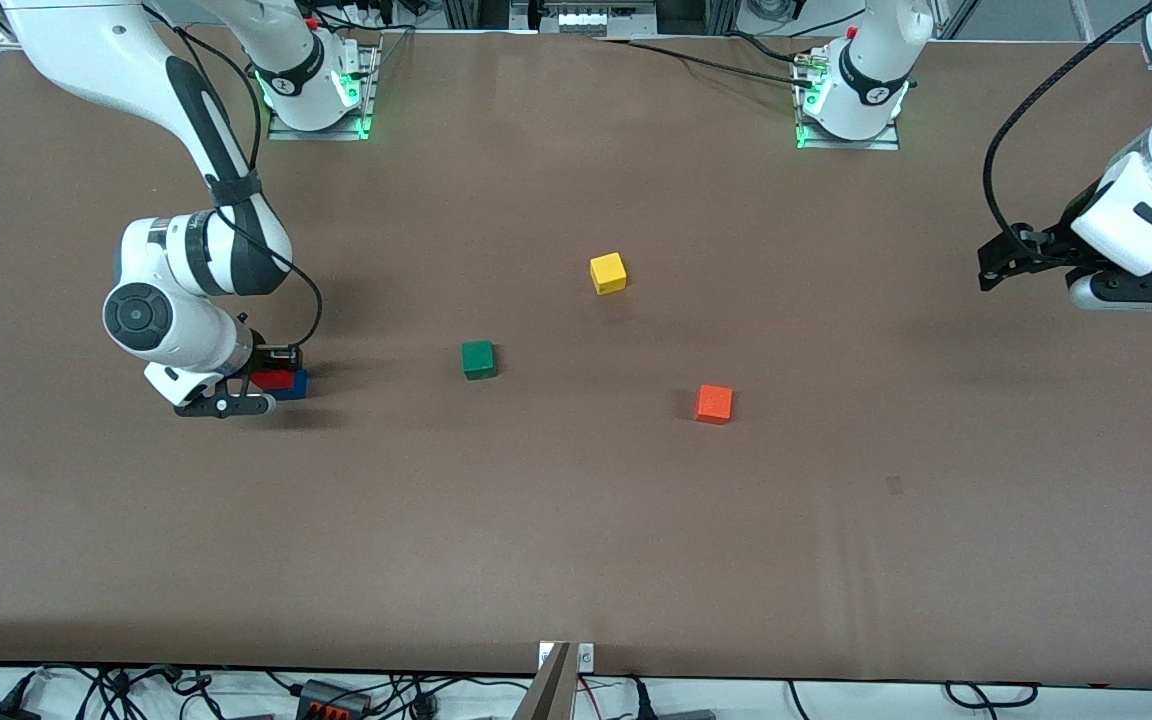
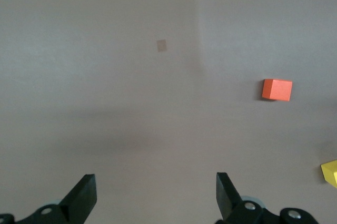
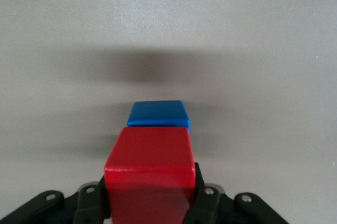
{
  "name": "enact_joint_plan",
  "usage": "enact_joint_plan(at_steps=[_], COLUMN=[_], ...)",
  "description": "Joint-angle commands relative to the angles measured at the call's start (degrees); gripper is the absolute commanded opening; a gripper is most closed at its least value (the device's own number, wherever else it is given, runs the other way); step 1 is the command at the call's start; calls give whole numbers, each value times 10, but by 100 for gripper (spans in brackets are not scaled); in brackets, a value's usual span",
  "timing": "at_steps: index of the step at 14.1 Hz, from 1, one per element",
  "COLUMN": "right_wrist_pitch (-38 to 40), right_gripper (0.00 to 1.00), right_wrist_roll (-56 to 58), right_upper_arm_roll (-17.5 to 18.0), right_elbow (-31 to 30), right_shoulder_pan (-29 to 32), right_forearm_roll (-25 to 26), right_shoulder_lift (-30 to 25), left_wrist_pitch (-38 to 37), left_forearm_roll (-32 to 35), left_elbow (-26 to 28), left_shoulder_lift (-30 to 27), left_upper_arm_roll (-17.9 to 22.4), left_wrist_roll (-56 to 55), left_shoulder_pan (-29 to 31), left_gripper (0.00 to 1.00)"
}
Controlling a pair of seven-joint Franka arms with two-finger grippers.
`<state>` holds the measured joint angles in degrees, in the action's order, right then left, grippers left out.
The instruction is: Pass red block to right arm, stack on blue
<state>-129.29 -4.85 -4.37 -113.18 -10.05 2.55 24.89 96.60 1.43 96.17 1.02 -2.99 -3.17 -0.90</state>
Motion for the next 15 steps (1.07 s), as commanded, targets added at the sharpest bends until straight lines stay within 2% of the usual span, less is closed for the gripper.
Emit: enact_joint_plan(at_steps=[1, 3, 4, 5, 6, 10, 15], right_wrist_pitch=[-4, -4, -4, -3, 2, 53, 170], right_gripper=[0, 16, 49, 87, 100, 100, 100], right_wrist_roll=[0, 0, -1, -1, 0, -8, -8], right_upper_arm_roll=[4, 3, 3, 3, 2, 1, -3], right_elbow=[-3, -3, -2, -1, 1, 30, 143], right_shoulder_pan=[2, 3, 6, 6, 6, 5, 9], right_forearm_roll=[-11, -11, -11, -12, -12, -13, -14], right_shoulder_lift=[-5, -4, -5, -5, -8, -13, -28], left_wrist_pitch=[-11, -11, -11, -11, -11, -12, -12], left_forearm_roll=[-8, -8, -8, -8, -8, -8, -8], left_elbow=[2, 2, 2, 2, 2, 2, -1], left_shoulder_lift=[-7, -6, -6, -6, -6, -7, -6], left_upper_arm_roll=[2, 1, 1, 1, 1, 1, 0], left_wrist_roll=[10, 10, 10, 10, 9, 11, 9], left_shoulder_pan=[-2, -2, -2, -2, -2, -2, -2], left_gripper=[100, 100, 100, 100, 100, 100, 100])
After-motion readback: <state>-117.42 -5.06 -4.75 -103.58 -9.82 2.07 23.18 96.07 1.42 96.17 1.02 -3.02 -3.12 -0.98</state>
